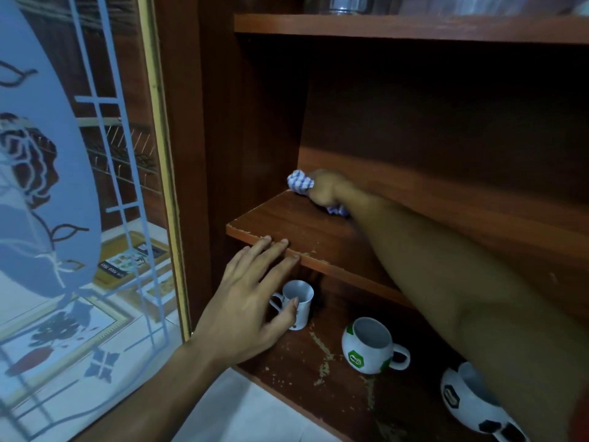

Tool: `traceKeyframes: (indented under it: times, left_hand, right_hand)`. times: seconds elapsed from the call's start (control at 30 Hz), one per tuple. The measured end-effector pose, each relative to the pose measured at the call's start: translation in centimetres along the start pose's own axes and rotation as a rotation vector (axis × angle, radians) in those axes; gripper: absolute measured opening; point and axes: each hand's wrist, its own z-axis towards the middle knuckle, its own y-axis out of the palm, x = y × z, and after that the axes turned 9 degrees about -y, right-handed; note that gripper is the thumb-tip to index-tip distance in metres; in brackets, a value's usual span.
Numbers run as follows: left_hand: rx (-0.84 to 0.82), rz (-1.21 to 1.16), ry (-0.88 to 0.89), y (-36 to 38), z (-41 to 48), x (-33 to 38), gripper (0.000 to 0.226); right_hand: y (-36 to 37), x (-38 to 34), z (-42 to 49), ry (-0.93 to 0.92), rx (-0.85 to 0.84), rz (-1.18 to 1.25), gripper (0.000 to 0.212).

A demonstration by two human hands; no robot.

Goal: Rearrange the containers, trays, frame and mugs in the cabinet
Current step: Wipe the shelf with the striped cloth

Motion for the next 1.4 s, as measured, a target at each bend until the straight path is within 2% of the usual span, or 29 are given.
traceKeyframes:
  times: [0.1,0.17,0.23,0.3,0.4,0.5,0.57,0.63,0.73,0.9,0.97,1.1,1.23,1.3,1.4]
  left_hand:
    - [-0.003,0.004,0.007,-0.1,0.0,0.0,0.055]
    - [-0.002,0.007,0.008,0.0,-0.1,0.0,0.054]
    - [0.008,0.000,0.004,0.2,-0.6,0.2,0.052]
    - [0.008,-0.008,0.017,0.5,-1.3,0.5,0.049]
    - [-0.017,-0.001,0.043,1.3,-2.1,1.0,0.049]
    - [-0.017,-0.009,0.039,1.3,-2.0,1.1,0.049]
    - [-0.008,-0.006,0.043,1.0,-1.9,0.9,0.047]
    - [0.000,0.002,0.042,0.5,-1.8,0.4,0.045]
    - [0.002,0.023,0.027,0.0,-1.4,-0.5,0.045]
    - [0.048,0.011,-0.079,-1.6,0.9,-1.6,0.054]
    - [0.057,-0.006,-0.091,-1.9,2.2,-1.6,0.054]
    - [0.034,-0.028,-0.084,-1.0,4.1,-1.0,0.056]
    - [-0.011,-0.062,-0.068,0.0,4.6,-0.2,0.058]
    - [-0.011,-0.062,-0.037,0.2,4.9,0.4,0.056]
    - [0.004,-0.080,-0.013,0.4,5.4,1.5,0.054]
  right_hand:
    - [1.5,-1.7,0.4,-0.059,0.045,-0.058,0.032]
    - [1.9,-3.3,-0.4,-0.153,0.072,-0.035,0.032]
    - [2.0,-4.7,-1.8,-0.263,0.096,0.006,0.023]
    - [1.9,-6.3,-4.1,-0.379,0.108,0.086,0.011]
    - [1.7,-8.2,-6.7,-0.500,0.103,0.192,0.010]
    - [0.8,-8.8,-8.0,-0.560,-0.030,0.340,0.013]
    - [0.1,-8.2,-8.1,-0.583,-0.008,0.456,0.014]
    - [-0.8,-6.9,-7.8,-0.547,0.119,0.451,0.020]
    - [-1.8,-4.4,-7.6,-0.432,0.248,0.221,0.016]
    - [-0.2,-0.7,-9.0,-0.220,0.104,-0.008,0.017]
    - [1.2,-0.6,-10.4,-0.227,0.100,0.001,0.007]
    - [1.9,-1.9,-14.3,-0.317,0.226,0.049,0.006]
    - [-0.5,-2.0,-18.2,-0.314,0.073,0.350,0.006]
    - [-1.5,-1.3,-19.7,-0.311,0.032,0.447,0.018]
    - [-2.9,1.3,-21.0,-0.194,0.124,0.441,0.013]
